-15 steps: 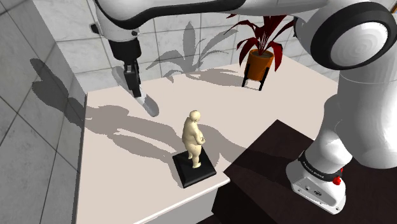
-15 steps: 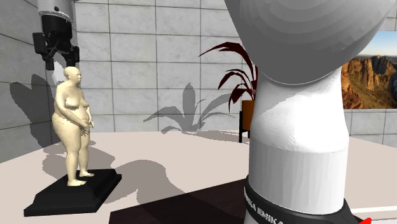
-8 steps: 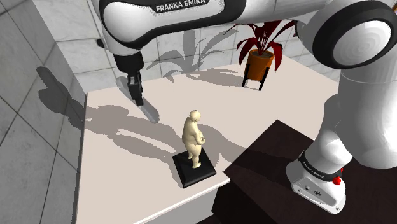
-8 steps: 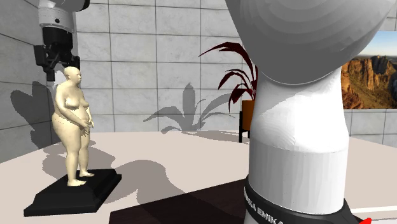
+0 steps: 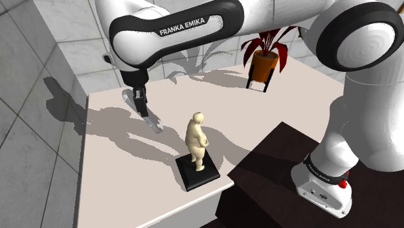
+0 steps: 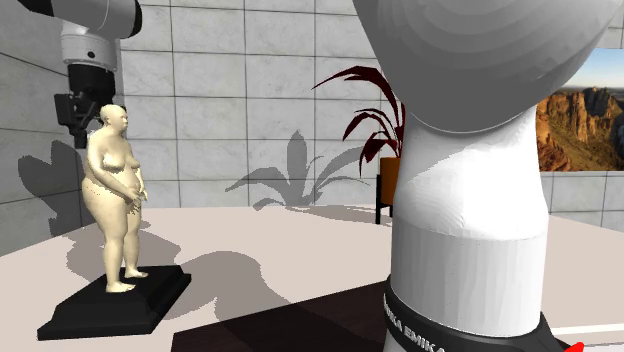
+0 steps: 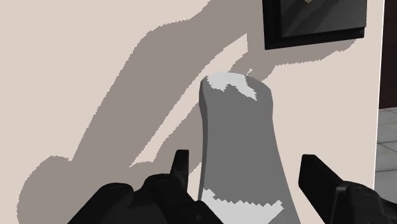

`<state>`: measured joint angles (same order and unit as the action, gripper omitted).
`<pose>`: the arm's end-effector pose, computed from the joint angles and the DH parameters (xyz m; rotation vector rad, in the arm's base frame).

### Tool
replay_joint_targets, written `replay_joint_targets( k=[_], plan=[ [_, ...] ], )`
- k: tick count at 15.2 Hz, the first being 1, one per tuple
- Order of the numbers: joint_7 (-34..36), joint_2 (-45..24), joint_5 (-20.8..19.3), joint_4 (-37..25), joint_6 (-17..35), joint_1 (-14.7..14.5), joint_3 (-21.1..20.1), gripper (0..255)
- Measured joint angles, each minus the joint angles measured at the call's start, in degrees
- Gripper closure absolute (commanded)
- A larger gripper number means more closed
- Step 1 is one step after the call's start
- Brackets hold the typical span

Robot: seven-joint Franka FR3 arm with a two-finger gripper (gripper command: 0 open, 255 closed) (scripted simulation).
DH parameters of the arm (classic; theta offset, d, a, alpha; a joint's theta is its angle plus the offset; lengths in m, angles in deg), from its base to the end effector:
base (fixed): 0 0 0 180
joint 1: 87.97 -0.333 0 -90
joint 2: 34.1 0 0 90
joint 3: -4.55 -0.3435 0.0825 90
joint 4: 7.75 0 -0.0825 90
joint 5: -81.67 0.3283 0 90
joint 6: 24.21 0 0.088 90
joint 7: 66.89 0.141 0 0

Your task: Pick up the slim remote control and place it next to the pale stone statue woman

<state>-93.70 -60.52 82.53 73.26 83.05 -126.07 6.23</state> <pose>0.5218 0.3913 0.4431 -2.6756 -1.6444 0.0045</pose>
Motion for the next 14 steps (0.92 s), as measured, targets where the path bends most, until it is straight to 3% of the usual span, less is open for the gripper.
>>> replay_joint_targets(
  k=[14],
  plan=[
    [-0.2, -2.7, 0.1, 6.8, 9.4, 0.1, 0.0, 255]
  ],
)
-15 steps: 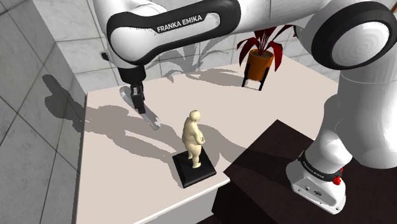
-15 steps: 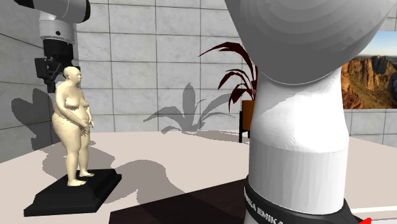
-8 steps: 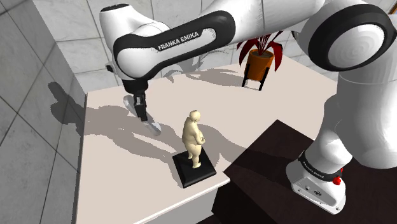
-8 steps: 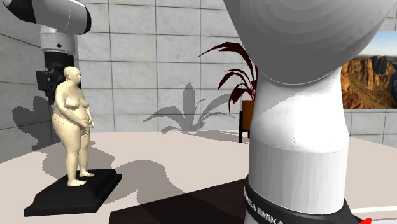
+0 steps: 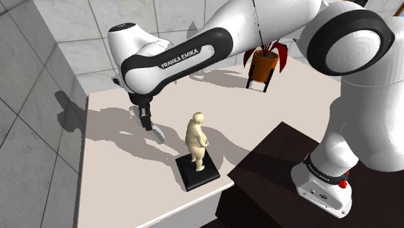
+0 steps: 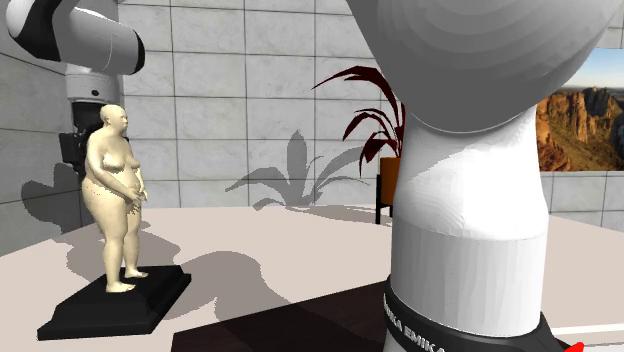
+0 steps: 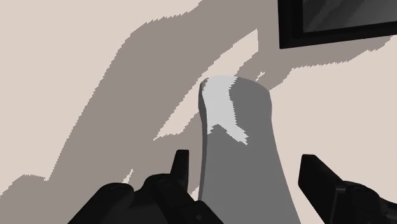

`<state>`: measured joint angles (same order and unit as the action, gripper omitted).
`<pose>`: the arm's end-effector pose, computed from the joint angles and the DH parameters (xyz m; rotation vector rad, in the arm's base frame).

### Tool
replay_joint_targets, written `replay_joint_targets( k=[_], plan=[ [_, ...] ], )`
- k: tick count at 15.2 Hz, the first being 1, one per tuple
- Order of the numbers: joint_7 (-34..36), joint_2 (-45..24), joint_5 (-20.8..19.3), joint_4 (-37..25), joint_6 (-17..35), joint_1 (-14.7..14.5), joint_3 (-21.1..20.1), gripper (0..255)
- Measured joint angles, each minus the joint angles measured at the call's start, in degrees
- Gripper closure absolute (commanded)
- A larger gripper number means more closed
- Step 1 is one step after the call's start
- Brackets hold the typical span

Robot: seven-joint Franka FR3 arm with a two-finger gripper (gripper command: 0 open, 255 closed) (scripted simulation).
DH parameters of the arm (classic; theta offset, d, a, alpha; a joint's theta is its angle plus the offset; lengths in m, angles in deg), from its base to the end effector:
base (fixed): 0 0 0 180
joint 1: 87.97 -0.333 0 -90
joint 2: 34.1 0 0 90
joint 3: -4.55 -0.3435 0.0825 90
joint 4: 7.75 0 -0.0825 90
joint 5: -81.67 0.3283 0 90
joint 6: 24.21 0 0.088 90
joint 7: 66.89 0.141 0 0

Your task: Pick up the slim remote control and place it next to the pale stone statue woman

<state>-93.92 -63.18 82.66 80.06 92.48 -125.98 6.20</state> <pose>0.5262 0.3929 0.3770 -2.6755 -1.6444 0.0053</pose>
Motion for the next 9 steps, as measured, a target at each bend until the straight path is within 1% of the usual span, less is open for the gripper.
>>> replay_joint_targets(
  k=[9],
  plan=[
    [0.0, -2.7, 0.1, 3.0, 5.7, 0.0, -0.1, 255]
  ],
)
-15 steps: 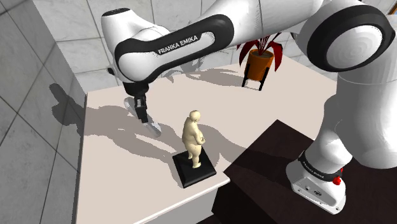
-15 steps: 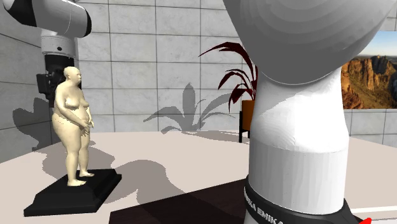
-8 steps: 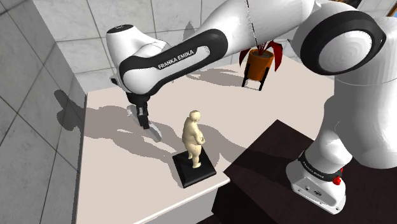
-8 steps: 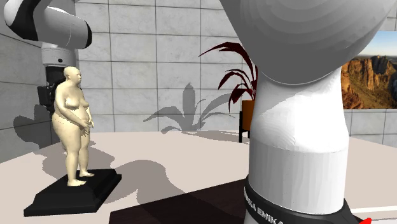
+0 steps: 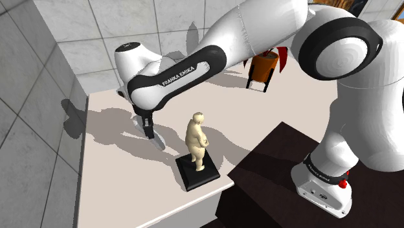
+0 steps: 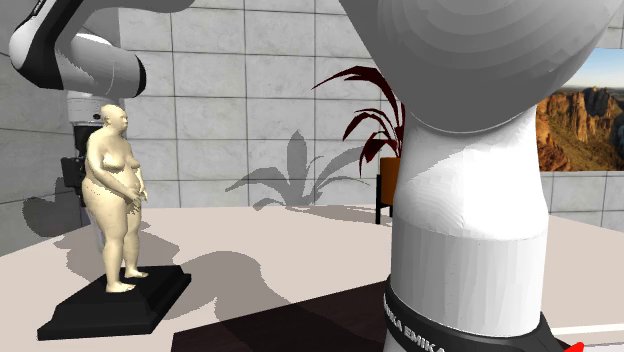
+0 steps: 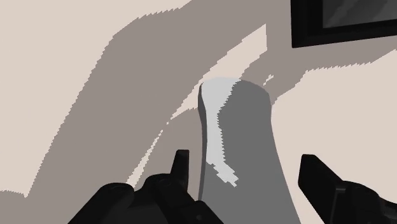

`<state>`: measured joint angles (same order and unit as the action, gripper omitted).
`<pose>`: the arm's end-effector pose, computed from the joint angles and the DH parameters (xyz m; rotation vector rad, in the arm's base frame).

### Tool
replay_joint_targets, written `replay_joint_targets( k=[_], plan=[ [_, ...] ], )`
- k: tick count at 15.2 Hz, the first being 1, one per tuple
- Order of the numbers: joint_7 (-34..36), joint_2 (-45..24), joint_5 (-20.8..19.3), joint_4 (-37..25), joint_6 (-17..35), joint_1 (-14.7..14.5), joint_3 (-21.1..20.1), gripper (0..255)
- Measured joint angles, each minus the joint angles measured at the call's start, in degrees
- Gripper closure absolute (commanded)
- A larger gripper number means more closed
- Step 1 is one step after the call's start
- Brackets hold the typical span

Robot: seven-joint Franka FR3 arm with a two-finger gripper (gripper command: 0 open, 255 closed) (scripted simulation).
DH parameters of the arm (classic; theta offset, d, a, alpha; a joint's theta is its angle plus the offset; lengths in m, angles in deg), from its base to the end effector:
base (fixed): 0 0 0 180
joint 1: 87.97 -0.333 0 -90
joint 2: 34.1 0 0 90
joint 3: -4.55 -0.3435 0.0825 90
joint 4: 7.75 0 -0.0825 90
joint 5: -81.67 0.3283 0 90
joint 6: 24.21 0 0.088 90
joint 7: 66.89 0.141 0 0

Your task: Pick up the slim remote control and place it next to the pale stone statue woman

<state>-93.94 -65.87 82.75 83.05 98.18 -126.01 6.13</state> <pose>0.5281 0.3953 0.3332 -2.6753 -1.6447 0.0047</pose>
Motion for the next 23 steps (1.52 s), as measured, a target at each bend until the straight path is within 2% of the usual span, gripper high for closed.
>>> replay_joint_targets(
  k=[12, 23],
  plan=[
    [-0.2, -4.2, 0.2, 2.1, 7.3, 0.2, -0.1, 255],
    [-0.3, -10.8, 0.4, 0.6, 12.0, 0.2, -0.3, 255]
  ],
)
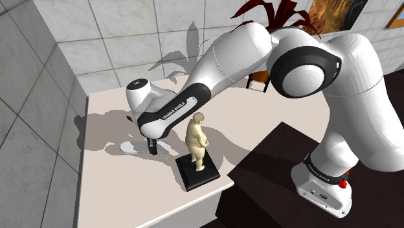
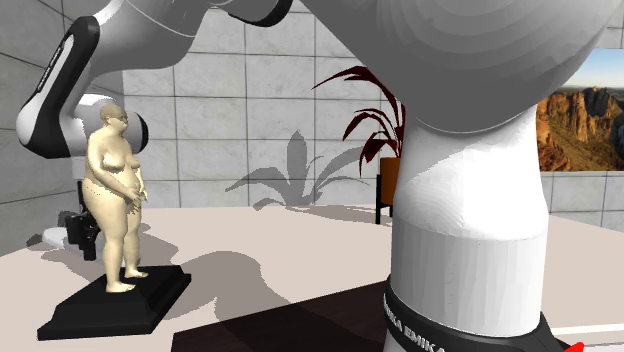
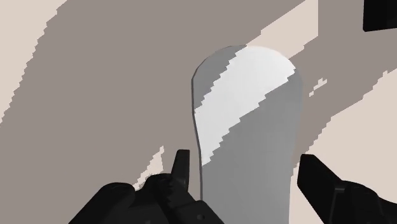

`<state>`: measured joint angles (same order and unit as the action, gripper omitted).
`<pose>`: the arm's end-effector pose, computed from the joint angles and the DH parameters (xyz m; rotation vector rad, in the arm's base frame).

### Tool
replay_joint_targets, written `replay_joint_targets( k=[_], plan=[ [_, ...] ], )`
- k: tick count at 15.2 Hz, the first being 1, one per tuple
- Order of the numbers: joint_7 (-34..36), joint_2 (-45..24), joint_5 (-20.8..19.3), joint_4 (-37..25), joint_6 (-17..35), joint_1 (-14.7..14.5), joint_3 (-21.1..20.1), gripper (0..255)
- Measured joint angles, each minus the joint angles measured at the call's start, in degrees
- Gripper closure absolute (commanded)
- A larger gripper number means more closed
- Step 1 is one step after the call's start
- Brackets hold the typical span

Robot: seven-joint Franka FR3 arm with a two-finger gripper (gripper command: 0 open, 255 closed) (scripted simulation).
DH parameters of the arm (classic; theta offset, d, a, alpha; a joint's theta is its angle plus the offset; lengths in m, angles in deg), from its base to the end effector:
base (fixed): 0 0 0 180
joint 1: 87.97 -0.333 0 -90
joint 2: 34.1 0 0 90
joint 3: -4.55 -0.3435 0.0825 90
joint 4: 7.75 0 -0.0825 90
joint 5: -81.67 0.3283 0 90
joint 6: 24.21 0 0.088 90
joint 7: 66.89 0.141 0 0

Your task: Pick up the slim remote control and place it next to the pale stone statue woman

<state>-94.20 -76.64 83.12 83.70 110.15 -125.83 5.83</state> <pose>0.5405 0.4052 0.2213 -2.6724 -1.6447 -0.0101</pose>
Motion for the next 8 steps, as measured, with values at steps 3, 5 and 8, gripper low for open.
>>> replay_joint_targets(
  k=[3, 5, 8],
  plan=[
    [0.0, -0.8, 0.0, 0.3, 1.0, 0.0, 0.0, 255],
    [0.0, -0.8, 0.0, 0.4, 1.0, 0.0, 0.0, 255],
    [0.0, -0.8, 0.0, 0.5, 1.1, 0.0, 0.0, 255]
  ],
)
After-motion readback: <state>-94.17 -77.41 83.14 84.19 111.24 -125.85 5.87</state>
